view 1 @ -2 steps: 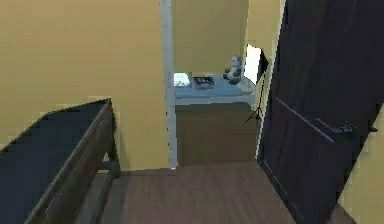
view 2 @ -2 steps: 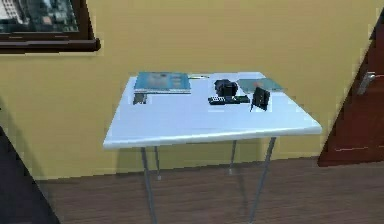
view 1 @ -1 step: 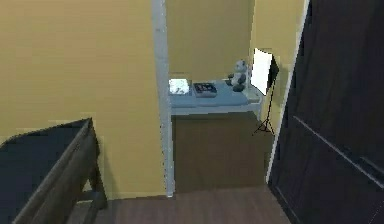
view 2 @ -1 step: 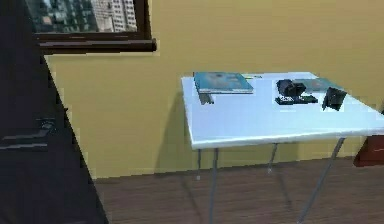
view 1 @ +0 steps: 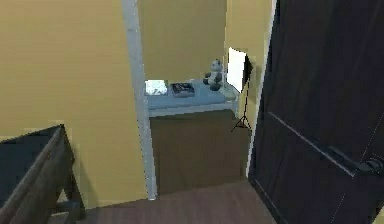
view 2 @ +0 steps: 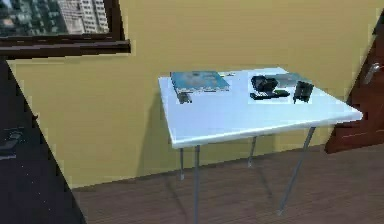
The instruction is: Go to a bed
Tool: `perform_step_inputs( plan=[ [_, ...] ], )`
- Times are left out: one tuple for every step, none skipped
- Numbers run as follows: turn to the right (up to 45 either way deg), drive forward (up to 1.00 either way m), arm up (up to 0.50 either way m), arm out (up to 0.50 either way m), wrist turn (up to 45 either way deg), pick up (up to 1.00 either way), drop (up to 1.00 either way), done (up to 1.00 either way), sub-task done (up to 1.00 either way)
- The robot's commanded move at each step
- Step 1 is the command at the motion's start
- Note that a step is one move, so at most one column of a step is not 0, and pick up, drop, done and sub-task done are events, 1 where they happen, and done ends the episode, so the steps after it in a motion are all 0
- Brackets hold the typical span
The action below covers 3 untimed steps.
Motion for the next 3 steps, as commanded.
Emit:
perform_step_inputs(
  plan=[
    [0.0, 1.00, 0.00, 0.00, 0.0, 0.00, 0.00, 0.00, 0.00],
    [3.0, 0.00, 0.00, 0.00, 0.0, 0.00, 0.00, 0.00, 0.00],
    [45.0, 0.00, 0.00, 0.00, 0.0, 0.00, 0.00, 0.00, 0.00]
  ],
)
